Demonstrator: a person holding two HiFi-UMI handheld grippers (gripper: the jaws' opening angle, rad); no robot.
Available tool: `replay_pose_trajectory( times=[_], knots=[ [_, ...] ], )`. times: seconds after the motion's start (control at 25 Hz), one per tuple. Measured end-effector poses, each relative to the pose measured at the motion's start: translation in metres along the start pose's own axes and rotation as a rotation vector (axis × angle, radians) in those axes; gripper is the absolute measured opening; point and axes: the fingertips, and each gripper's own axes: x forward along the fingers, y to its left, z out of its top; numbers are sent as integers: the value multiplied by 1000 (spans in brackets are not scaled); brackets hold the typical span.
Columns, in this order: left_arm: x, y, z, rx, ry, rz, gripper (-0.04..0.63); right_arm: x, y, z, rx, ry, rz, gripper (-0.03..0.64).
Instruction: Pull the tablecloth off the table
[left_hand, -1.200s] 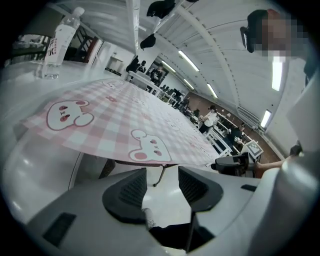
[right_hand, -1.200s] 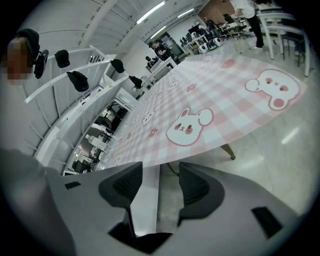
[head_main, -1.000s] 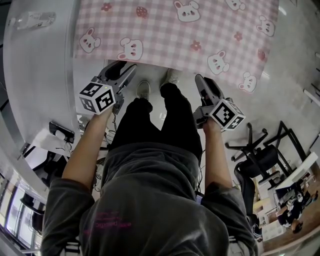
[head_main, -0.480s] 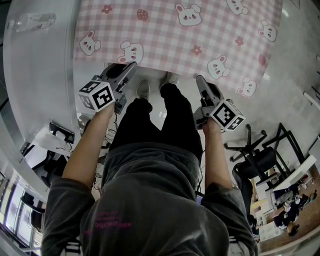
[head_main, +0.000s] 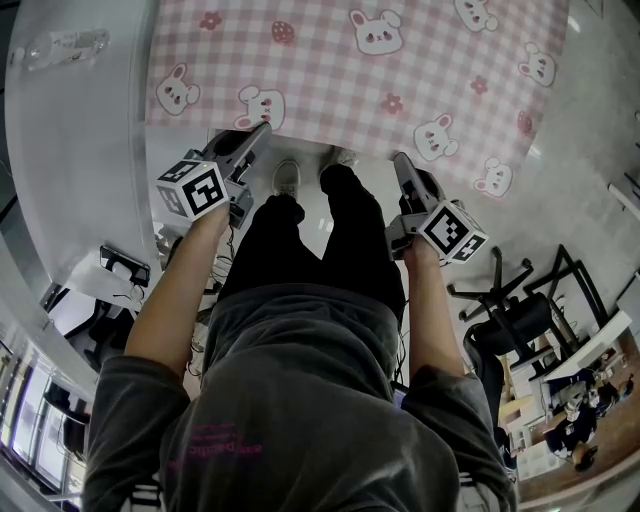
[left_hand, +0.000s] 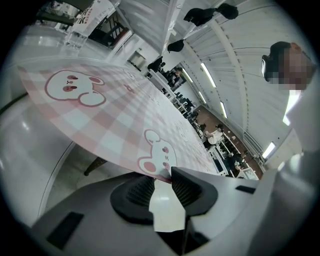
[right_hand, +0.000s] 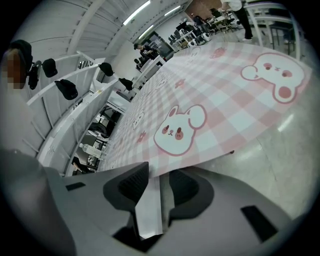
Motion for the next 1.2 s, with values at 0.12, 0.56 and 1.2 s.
replay_pose_trajectory(
  times=[0.12,0.56,1.2],
  knots=[
    [-1,-1,0,-43,-4,-6,90,-2,0,1,2,4,0,121],
    [-9,-12,5,-135,-54,-50,32,-10,9,5,-18,-7,24,66],
    [-17,-35,21,-52,-81,-130,2,-22,31,21,-51,-104,24,6]
  ],
)
